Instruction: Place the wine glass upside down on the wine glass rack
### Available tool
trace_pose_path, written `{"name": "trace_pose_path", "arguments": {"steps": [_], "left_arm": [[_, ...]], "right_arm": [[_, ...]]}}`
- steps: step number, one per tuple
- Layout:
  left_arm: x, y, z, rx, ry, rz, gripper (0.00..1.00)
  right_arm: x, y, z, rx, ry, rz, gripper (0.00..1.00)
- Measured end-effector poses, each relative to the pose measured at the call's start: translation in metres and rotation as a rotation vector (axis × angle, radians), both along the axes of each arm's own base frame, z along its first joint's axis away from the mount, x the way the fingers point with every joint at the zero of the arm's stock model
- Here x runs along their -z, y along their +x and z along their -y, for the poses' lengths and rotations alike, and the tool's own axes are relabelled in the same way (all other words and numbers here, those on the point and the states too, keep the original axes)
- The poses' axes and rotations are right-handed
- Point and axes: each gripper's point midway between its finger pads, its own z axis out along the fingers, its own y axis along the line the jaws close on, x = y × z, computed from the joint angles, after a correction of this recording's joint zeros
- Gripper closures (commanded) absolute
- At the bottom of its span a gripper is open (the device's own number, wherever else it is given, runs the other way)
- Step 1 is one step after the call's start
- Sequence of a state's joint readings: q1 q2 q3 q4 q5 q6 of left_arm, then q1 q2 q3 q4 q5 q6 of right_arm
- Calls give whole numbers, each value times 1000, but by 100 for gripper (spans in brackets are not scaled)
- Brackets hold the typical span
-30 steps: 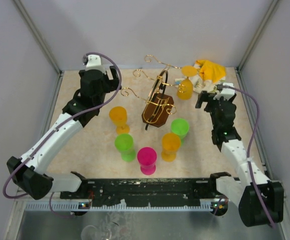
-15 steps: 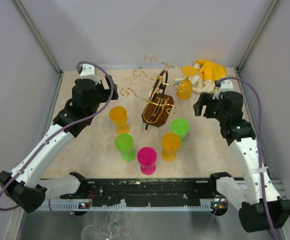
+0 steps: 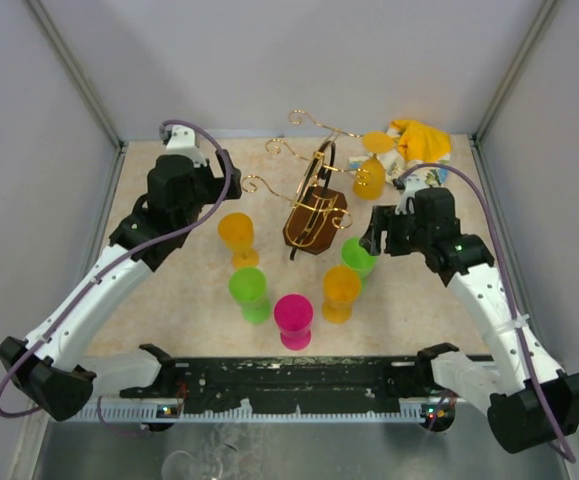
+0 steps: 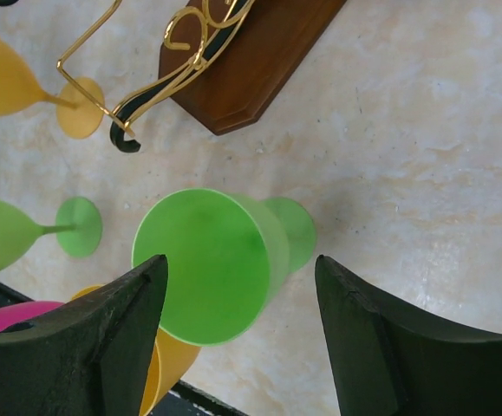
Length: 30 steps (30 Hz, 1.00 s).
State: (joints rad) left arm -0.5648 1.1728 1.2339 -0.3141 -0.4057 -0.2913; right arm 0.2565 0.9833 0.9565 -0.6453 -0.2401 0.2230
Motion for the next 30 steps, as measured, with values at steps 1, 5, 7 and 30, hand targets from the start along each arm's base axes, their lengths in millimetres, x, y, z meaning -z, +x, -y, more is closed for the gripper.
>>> {"name": "trace_pose_path", "arguments": {"steps": [1,5,7,30], "left_arm": [[0,0,0,1,0,0,2],[0,0,1,3,-1,0,2],[-1,0,1,3,-1,1,2],[-27,1,25,115,-62,33,2]], "right_arm": [[2,-1,-3,-5,0,-9,32],[7,-1,2,24,-28,-25,32],[9,1,6,45,-45,-24,34],[55,3,33,153,-194,-124,100]]}}
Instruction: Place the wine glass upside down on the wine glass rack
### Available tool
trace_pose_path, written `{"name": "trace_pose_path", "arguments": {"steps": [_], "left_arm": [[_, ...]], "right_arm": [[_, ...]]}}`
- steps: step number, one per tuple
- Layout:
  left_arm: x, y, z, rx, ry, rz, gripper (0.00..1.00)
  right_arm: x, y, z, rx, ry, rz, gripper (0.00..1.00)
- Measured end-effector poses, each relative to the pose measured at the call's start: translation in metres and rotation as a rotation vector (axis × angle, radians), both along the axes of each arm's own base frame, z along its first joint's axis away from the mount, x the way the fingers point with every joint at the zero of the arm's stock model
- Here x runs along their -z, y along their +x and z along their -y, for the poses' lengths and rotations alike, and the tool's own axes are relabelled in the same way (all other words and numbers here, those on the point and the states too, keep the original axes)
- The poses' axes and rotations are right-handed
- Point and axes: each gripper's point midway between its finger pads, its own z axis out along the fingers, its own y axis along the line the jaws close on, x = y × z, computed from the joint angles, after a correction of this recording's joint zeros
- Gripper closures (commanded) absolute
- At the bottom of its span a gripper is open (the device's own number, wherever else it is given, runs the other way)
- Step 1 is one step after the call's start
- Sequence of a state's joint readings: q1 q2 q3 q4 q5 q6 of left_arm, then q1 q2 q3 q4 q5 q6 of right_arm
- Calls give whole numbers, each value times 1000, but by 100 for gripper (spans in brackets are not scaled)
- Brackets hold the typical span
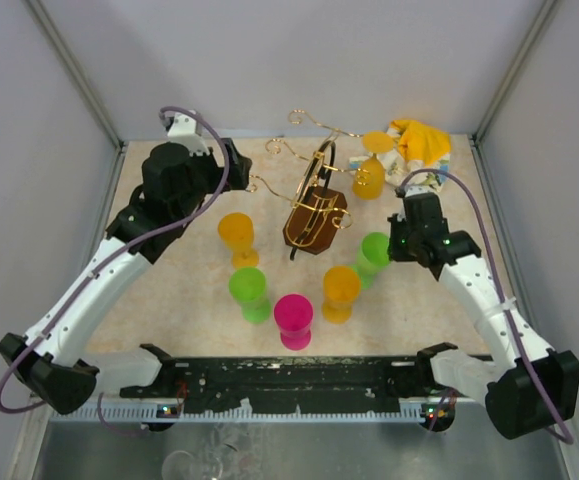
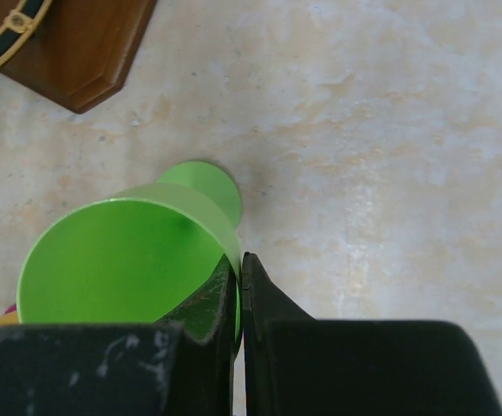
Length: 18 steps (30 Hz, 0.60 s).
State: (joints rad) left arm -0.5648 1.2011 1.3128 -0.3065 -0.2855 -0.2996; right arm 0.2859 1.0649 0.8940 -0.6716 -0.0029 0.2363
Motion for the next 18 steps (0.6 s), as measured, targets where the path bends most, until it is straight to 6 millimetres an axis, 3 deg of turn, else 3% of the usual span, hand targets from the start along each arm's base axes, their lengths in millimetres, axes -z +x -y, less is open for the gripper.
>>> {"name": "trace_pose_path", "arguments": {"steps": [4,6,11,18], "left_arm": [[-13,4,9,7,-67,-5,2],[-21,8,16,7,-119,-24,2],[-39,18,32,3,-243,-73,2],[-69,17,38,-16,-415,-89,3]], "right_arm": [[-18,4,21,73,-91,26,100],[-39,10,32,114,-135,68,100],[-111,24,61,226,-235,226,100],[-201,28,86,315,-302,432,100]]}}
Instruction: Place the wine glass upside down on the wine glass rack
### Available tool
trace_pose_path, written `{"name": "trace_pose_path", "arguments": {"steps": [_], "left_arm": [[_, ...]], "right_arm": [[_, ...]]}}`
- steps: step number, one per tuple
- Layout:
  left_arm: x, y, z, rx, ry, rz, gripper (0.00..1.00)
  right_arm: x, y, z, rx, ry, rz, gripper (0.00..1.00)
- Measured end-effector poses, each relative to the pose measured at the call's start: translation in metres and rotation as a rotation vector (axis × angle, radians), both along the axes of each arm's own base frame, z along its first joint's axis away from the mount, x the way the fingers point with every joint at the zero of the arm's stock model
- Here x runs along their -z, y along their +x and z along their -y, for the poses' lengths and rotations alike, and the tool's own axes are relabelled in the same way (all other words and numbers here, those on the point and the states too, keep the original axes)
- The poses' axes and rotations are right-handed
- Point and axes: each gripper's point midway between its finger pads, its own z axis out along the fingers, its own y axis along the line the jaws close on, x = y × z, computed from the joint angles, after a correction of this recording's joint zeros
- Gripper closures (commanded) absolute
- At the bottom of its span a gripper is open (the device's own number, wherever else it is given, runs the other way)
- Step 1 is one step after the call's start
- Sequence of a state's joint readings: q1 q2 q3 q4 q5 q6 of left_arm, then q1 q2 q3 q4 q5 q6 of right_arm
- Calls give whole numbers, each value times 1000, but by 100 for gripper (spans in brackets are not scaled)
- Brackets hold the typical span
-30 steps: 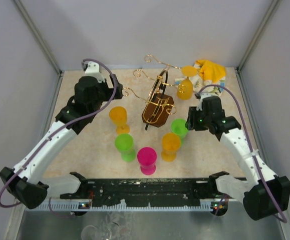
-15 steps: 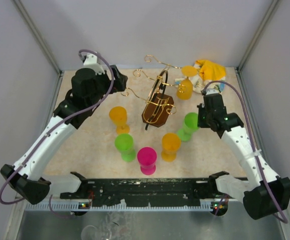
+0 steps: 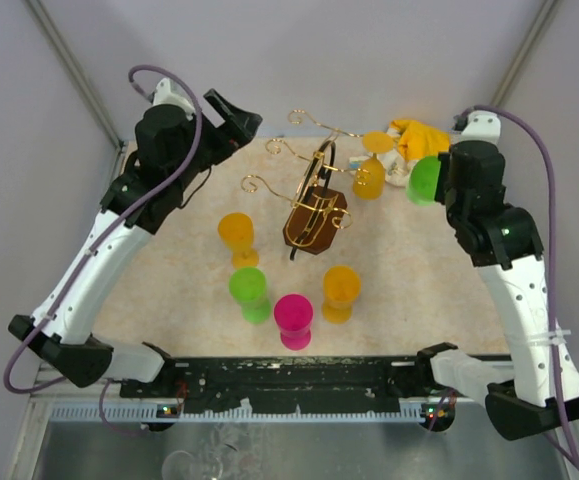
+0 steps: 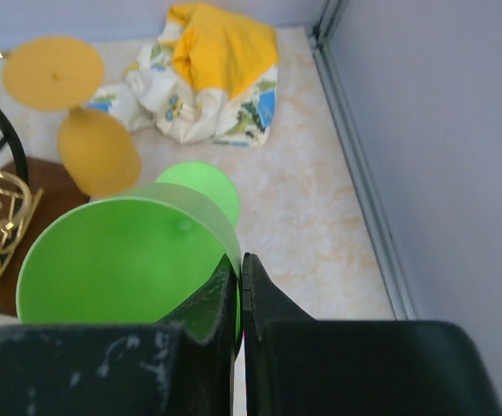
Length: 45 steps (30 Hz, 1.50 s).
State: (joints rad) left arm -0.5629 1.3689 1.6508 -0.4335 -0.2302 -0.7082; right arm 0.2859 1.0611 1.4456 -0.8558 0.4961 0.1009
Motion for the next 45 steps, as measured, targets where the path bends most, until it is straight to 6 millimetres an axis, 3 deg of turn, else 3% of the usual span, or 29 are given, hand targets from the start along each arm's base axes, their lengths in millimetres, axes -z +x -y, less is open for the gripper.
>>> {"name": "trace_pose_path", "arguments": {"steps": [3,9,12,18,22,26,28,31,35,40,45], "left_arm": [[-15,-1,1,-12,-125,-18,4],[-15,3,8,11,-359,-140,7],[-12,9,18,42,-449,-197,9],[1,13,34,90,-571,-276,11],[-3,12,37,109,-621,-277,14],[-9,8,34,115,-669,-264,18],[-11,4,32,118,-685,-258,19],[-15,0,29,121,-708,-246,21],[-17,-4,27,121,-727,-238,23],[-8,-4,27,114,-739,-256,27],[-2,-3,26,104,-745,-269,29]], "right_arm": [[-43,1,5,2,-17,116,100],[-92,5,4,-33,-31,311,100],[-112,9,-8,-98,-3,438,100],[-133,21,-51,-291,92,638,100],[-135,29,-103,-441,123,713,100],[-120,29,-170,-593,101,750,100],[-112,31,-191,-629,85,761,100],[-102,36,-206,-633,57,788,100],[-108,34,-222,-622,28,851,100],[-112,27,-249,-636,7,914,100],[-105,30,-261,-646,-16,912,100]]}}
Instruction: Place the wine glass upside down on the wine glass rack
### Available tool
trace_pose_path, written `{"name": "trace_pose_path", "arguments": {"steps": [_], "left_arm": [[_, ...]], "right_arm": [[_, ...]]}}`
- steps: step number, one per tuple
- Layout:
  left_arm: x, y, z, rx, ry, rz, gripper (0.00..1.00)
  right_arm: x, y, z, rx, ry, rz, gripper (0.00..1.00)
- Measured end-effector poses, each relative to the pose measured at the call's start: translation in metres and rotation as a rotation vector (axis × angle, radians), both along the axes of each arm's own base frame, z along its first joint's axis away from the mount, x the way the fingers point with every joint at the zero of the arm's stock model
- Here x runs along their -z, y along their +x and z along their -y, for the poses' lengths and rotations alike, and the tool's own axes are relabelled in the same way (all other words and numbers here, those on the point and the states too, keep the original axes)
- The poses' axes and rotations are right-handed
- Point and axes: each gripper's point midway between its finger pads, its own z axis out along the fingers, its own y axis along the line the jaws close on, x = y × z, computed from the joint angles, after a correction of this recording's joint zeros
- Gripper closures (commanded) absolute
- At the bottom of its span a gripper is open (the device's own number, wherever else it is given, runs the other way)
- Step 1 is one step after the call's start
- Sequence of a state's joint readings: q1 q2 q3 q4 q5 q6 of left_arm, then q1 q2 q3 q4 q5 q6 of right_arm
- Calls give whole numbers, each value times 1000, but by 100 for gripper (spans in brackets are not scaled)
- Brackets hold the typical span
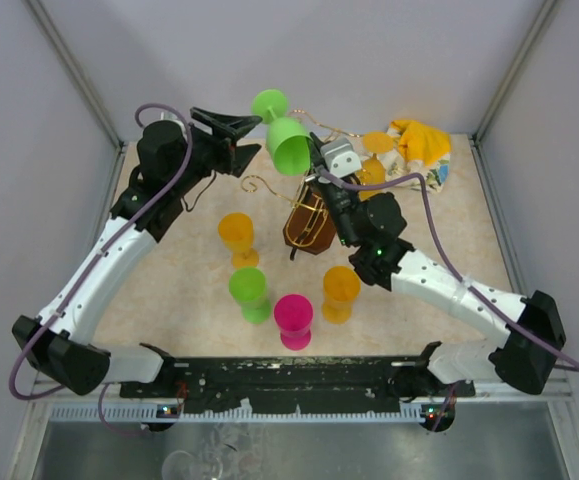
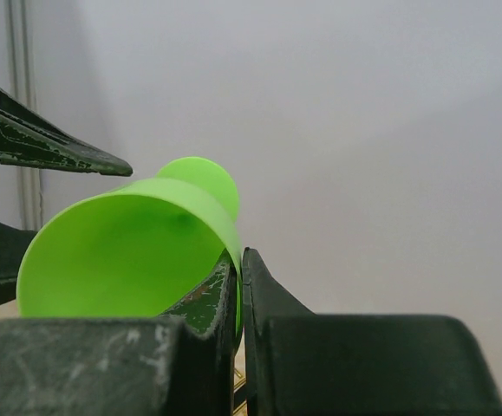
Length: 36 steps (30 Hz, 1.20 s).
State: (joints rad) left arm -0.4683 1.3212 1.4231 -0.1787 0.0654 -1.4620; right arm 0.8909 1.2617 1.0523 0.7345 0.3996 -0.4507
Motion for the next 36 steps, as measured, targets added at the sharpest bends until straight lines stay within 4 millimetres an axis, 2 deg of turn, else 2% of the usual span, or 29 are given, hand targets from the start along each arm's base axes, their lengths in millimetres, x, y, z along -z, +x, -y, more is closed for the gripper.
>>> {"name": "trace_pose_path", "arguments": {"steps": [12,17,21,31,36], "left_arm": [[4,-3,-6,-17,-17,1,34],[4,-2,-7,-29,-22,-3,35],[4,-1,-10,-45,-28,3,40],[9,1,-11,-53,-30,6,46],[15,2,-11,-58,-27,2,53]], "right_arm": [[-1,-15,-20,-43,-9,17,100],[6,-19,-32,-62,-24,10,100],[11,-22,-40,-63,-42,4,100],[10,-32,-46,-64,-52,15,100],[11,-33,-48,-70,-55,13,100]]}}
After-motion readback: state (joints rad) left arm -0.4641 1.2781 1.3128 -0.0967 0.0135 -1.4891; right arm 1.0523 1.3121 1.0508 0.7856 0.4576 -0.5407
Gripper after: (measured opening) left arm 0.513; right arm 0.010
